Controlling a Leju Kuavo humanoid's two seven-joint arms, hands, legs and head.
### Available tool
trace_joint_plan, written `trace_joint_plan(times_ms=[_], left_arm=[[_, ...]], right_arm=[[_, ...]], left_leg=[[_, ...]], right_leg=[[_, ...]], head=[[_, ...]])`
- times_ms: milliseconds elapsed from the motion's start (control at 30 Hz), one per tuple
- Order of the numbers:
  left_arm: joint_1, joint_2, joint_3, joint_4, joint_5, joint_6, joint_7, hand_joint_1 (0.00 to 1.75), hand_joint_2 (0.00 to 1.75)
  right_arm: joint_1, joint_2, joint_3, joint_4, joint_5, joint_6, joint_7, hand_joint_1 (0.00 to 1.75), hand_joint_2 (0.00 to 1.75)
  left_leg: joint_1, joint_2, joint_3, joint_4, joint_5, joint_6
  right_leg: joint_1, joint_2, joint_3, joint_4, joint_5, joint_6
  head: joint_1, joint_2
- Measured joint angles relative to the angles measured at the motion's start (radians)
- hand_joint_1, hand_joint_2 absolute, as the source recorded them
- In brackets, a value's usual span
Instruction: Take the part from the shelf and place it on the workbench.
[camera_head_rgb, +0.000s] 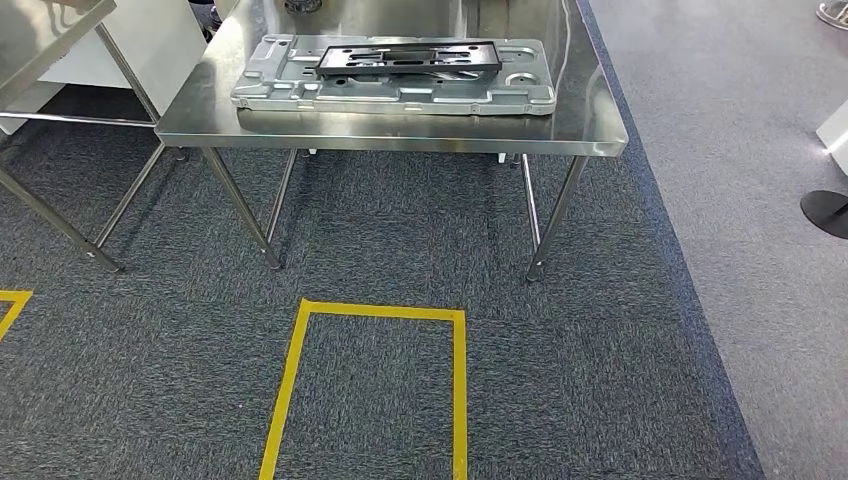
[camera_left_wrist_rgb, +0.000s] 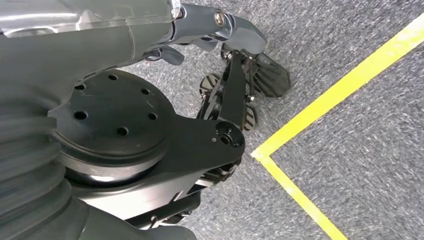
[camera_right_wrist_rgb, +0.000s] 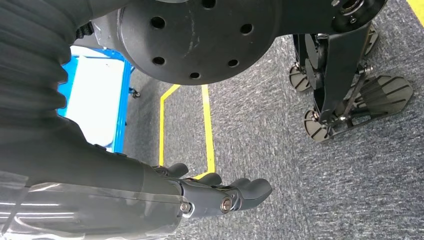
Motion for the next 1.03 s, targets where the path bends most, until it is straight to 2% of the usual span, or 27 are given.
trace_joint_plan(times_ms=[633,1033], left_arm=[[0.002,0.001,-0.010,0.000,-0.009,-0.003,0.020,0.00,1.75],[0.063,0.045,-0.242,-0.025,0.120,-0.021,0.050,0.00,1.75]], right_arm=[[0.000,-0.001,0.000,0.000,0.016,-0.011,0.005,0.00,1.75],[0.051,-0.029,0.173,-0.027,-0.109,0.009,-0.039,0.00,1.75]], left_leg=[[0.000,0.000,-0.001,0.002,0.000,0.001],[0.000,0.000,-0.002,0.002,-0.001,0.001]], right_leg=[[0.000,0.000,0.000,0.000,0.001,0.001],[0.000,0.000,-0.001,0.000,0.001,0.001]], head=[[0.000,0.000],[0.000,0.000]])
